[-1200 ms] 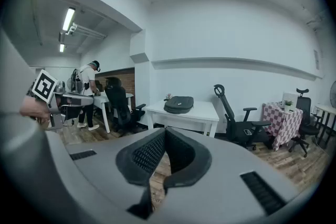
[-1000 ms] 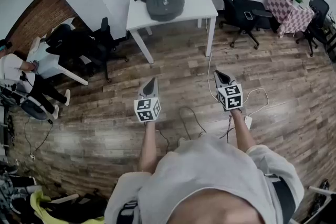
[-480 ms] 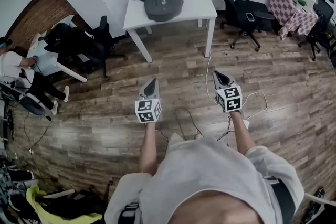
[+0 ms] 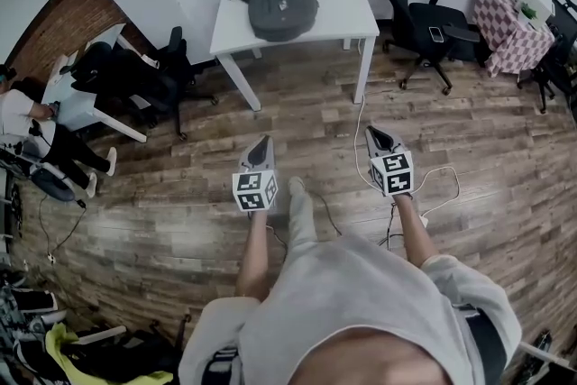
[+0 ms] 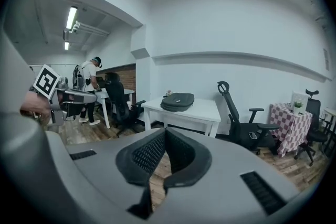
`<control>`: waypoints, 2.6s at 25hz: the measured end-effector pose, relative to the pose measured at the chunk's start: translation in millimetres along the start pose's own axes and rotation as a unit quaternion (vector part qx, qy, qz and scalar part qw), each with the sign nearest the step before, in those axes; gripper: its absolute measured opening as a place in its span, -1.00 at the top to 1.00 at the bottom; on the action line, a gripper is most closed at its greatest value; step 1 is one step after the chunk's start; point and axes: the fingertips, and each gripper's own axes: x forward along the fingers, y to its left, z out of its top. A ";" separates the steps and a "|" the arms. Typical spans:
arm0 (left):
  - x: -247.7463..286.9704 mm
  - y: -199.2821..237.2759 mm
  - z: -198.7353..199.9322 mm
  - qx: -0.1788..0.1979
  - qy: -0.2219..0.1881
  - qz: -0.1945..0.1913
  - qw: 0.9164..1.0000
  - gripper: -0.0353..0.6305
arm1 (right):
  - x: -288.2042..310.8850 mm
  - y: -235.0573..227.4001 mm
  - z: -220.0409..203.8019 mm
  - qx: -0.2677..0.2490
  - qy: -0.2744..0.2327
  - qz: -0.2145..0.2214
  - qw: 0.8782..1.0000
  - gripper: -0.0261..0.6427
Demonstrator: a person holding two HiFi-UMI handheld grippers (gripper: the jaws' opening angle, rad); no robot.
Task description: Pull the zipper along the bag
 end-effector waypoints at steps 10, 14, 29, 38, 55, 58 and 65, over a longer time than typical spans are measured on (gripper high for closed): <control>132.2 72.5 38.6 -0.001 -0.010 -0.038 0.999 0.82 | 118.9 -35.6 42.9 -0.017 0.014 -0.028 0.999 0.88; 186.5 112.1 72.1 0.004 -0.018 -0.055 0.998 0.82 | 171.3 -51.8 76.2 -0.019 0.011 -0.050 0.999 0.88; 342.7 221.0 110.0 0.014 -0.005 -0.094 0.995 0.82 | 328.2 -100.7 135.4 -0.027 0.019 -0.123 0.992 0.88; 400.9 237.7 102.2 0.022 0.021 -0.104 0.994 0.82 | 393.4 -122.4 135.9 -0.012 0.016 -0.116 0.993 0.88; 580.8 257.0 124.6 0.025 0.083 -0.067 0.994 0.82 | 569.5 -241.7 160.7 0.013 0.037 -0.042 0.998 0.88; 607.4 252.6 126.6 0.029 0.096 -0.064 0.993 0.82 | 592.8 -261.5 155.9 0.024 0.048 -0.026 0.998 0.88; 634.1 236.7 110.7 0.107 0.146 -0.086 0.980 0.82 | 633.1 -277.2 135.4 0.034 0.069 0.017 0.997 0.88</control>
